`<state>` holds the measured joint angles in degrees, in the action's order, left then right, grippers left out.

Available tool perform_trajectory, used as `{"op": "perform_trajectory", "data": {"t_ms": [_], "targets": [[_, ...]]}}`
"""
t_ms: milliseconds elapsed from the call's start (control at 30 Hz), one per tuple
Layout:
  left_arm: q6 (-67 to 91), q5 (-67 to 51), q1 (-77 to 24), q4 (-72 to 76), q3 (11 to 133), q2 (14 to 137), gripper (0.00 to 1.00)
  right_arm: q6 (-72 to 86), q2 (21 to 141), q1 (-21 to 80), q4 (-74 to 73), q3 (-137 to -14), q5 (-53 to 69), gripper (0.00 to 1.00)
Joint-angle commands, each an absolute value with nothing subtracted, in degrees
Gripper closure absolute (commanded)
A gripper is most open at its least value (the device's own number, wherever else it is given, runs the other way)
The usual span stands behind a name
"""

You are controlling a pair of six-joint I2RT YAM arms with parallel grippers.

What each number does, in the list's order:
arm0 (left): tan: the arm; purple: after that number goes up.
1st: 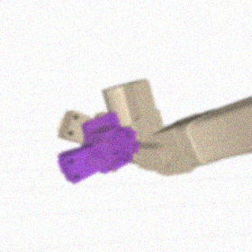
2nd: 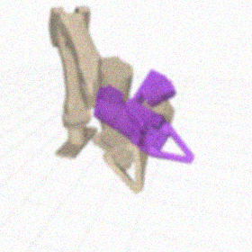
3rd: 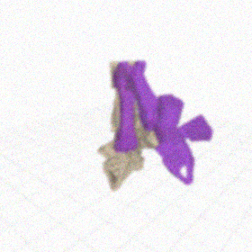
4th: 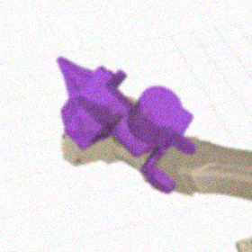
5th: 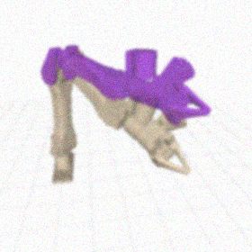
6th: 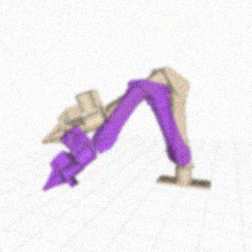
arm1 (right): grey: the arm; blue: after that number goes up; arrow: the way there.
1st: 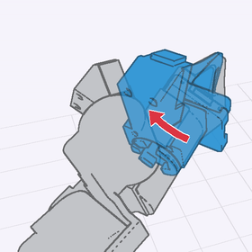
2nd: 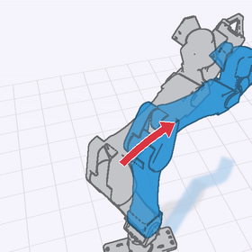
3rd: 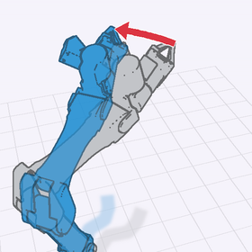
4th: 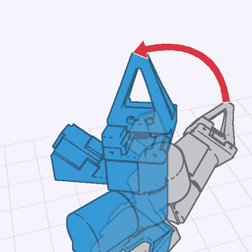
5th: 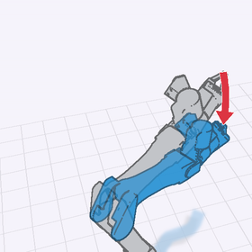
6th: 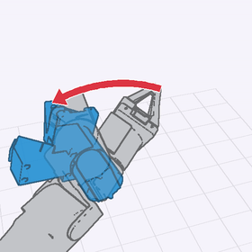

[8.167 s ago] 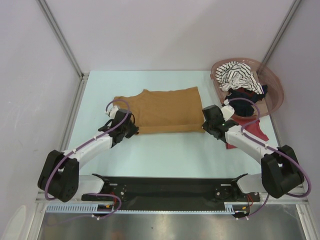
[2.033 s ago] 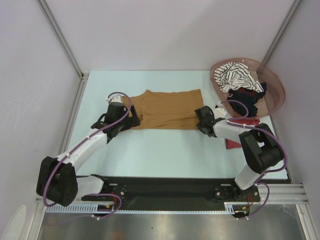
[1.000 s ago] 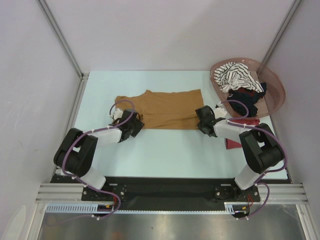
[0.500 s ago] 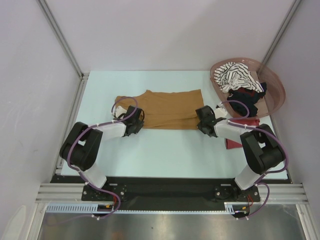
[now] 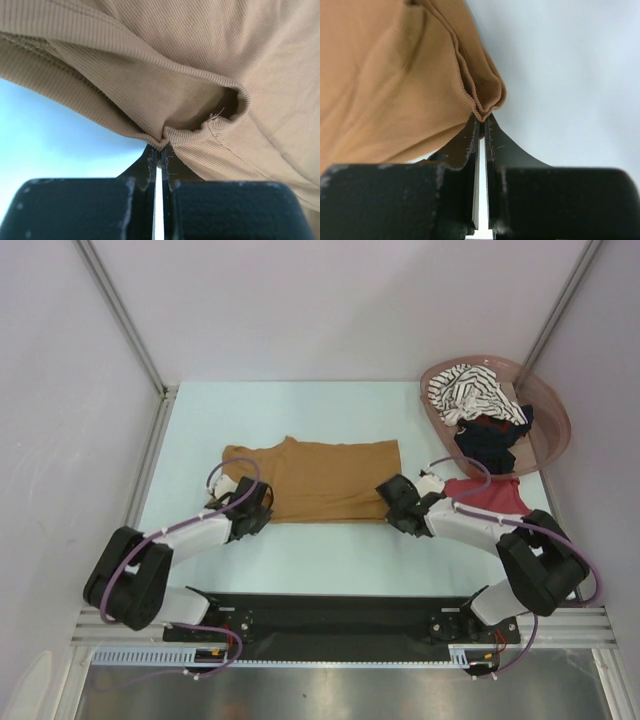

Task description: Fold and stack the tank tops

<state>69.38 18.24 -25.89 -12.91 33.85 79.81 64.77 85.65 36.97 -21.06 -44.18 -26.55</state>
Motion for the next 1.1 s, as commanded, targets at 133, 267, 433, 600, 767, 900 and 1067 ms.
{"op": "perform_trajectory", "data": {"t_ms": [133,267,433,600,767,900,1067], "targets": [[67.14,16.09,-26.63,-17.4,23.74,68.92,1.0,78.04,77.44,46.3,-35.32,-37.62,-32.25,1.0],[67.32,15.38,-27.07,-19.07,19.95,61.36,0.96,82.61,73.05,49.65,-40.07,-34.72,-32.87,1.0],[63.81,16.17,-27.07,-22.23,19.42,52.75,0.42,84.82,68.03,52.2,-42.89,-32.26,-32.25,0.92],[60.48,19.6,-27.07,-29.34,23.29,48.08,0.09,86.13,63.73,55.54,-45.96,-31.9,-34.62,0.68],[53.8,16.44,-27.07,-27.6,25.39,48.16,0.09,83.51,61.35,55.9,-46.67,-32.17,-34.46,0.51],[44.25,14.15,-27.07,-26.2,28.29,48.78,0.1,77.37,59.42,56.42,-46.41,-33.05,-35.41,0.51],[36.13,11.27,-27.16,-25.85,32.34,47.9,0.11,60.49,52.05,56.43,-38.43,-32.96,-35.86,0.53]]}}
